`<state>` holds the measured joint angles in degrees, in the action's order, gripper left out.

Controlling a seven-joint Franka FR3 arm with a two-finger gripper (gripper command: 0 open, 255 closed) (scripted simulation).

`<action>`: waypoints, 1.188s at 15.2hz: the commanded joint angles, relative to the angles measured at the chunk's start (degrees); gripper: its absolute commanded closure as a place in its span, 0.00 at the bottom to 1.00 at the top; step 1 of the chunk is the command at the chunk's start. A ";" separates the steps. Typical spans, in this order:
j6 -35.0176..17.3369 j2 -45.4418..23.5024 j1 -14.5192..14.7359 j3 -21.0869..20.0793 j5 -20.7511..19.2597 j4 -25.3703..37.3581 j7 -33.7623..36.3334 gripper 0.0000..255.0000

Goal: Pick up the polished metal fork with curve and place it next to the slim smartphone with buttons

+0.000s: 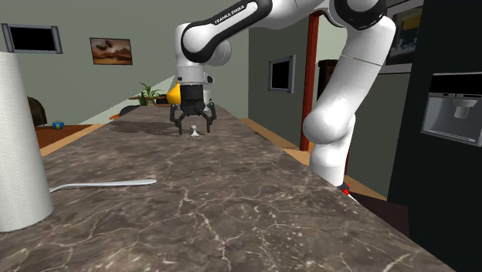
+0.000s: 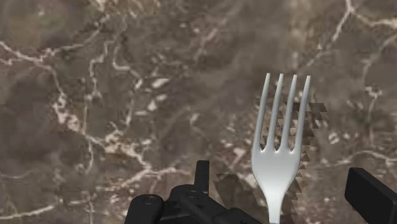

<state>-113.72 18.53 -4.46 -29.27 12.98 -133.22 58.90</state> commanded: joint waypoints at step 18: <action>2.36 0.76 0.00 0.42 0.00 1.63 -0.03 1.00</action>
<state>-112.17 19.28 -4.40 -28.95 13.08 -132.22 58.85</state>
